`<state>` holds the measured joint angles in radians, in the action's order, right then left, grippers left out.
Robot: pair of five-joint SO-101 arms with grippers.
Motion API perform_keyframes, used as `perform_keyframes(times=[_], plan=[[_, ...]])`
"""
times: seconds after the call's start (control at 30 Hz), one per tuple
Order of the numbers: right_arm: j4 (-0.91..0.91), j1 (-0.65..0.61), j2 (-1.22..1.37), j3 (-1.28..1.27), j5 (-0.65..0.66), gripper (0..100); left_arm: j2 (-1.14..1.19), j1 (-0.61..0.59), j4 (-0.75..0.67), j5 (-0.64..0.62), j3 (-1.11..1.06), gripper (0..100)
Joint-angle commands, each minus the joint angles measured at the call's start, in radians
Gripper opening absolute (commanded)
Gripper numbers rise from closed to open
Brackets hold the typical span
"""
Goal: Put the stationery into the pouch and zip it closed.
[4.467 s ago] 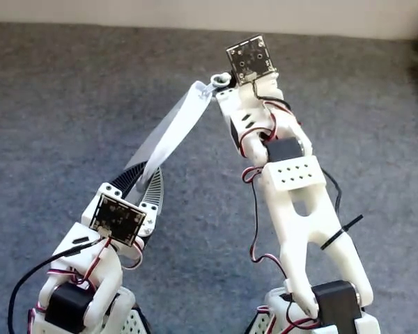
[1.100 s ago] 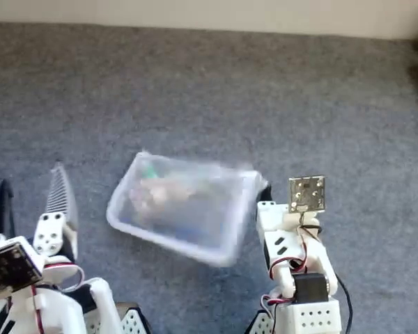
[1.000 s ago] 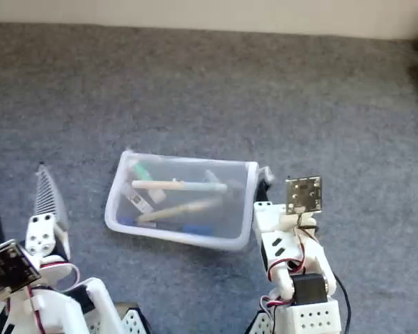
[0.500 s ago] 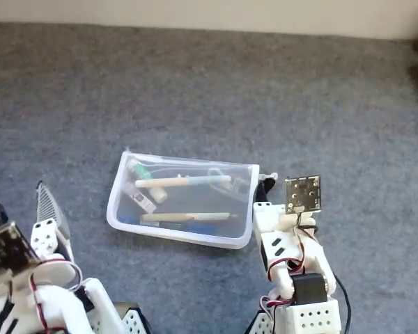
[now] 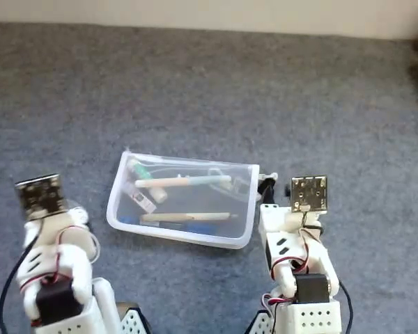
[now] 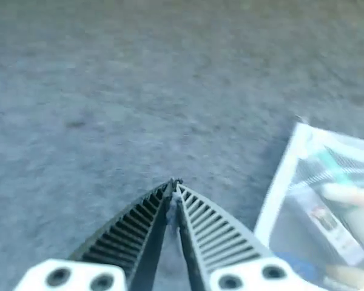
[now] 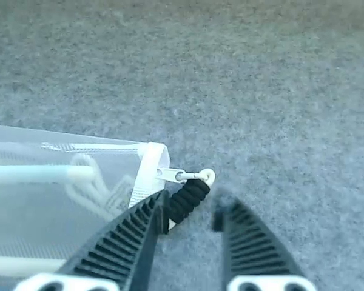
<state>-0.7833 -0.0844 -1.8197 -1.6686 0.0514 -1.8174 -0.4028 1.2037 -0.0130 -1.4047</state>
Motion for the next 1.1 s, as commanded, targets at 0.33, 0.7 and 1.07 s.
perform_keyframes(times=[0.33, 0.7, 1.07], plan=[[-0.159, 0.013, -0.015, -0.107, -0.009, 1.1, -0.012, 0.338, -0.091, 0.008, -0.18, 1], [-0.438, 0.018, -0.015, -0.107, -0.002, 1.1, -0.004, 0.506, -0.081, 0.006, -0.291, 1], [-0.467, 0.016, -0.015, -0.107, -0.002, 1.1, -0.007, 0.506, 0.149, 0.003, -0.291, 1]])
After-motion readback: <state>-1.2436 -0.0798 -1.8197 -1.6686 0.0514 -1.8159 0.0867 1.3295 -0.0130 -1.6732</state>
